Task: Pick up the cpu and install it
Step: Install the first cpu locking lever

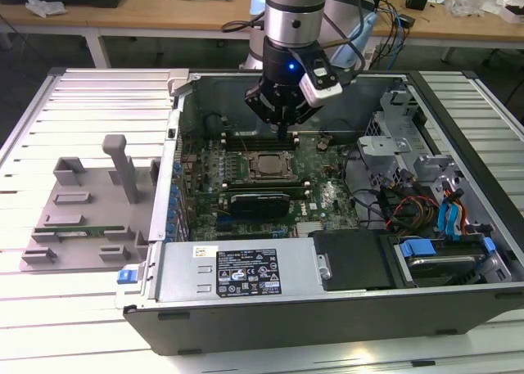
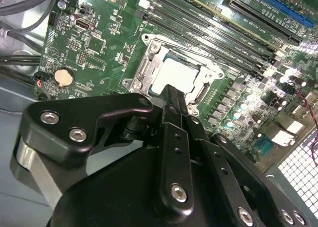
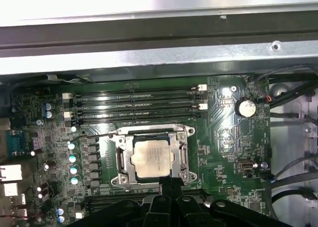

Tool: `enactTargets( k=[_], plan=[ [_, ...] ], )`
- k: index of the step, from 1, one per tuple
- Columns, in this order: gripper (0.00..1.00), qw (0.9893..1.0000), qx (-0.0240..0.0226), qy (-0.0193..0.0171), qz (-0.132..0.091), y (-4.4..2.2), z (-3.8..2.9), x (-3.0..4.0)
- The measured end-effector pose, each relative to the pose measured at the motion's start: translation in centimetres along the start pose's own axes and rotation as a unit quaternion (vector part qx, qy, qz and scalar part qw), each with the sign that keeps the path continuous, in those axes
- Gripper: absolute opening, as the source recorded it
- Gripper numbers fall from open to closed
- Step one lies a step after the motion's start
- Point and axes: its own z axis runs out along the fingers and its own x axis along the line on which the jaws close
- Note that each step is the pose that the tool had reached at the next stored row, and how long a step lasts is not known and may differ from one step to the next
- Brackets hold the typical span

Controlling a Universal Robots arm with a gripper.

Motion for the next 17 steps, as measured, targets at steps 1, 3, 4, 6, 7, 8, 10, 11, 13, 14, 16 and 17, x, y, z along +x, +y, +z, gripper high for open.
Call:
enactTargets(
  k=[1,3,4,6,7,8,10,11,13,14,16,17],
  plan=[
    [0.11,1.0,0.0,-0.0002,-0.003,0.0,0.0,0.0],
    [0.11,1.0,-0.0001,-0.0004,-0.008,0.0,0.0,0.0],
    [0.11,0.9999,-0.0003,-0.0007,-0.012,0.0,0.0,0.0],
    [0.11,0.9998,-0.0004,-0.0009,-0.018,0.0,0.0,0.0],
    [0.11,0.9998,-0.0004,-0.0011,-0.019,0.0,0.0,0.0],
    [0.11,0.9998,-0.0005,-0.0011,-0.021,0.0,0.0,0.0],
    [0.11,0.9996,-0.0006,-0.0015,-0.027,0.0,0.0,0.0],
    [0.11,0.9995,-0.0007,-0.0017,-0.031,0.0,0.0,0.0],
    [0.11,0.9994,-0.0008,-0.0019,-0.035,0.0,0.0,0.0],
    [0.11,0.9993,-0.0008,-0.002,-0.038,0.0,0.0,0.0],
    [0.11,0.9991,-0.0009,-0.0023,-0.042,0.0,0.0,0.0],
    [0.11,0.999,-0.0009,-0.0024,-0.044,0.0,0.0,0.0]
  ],
)
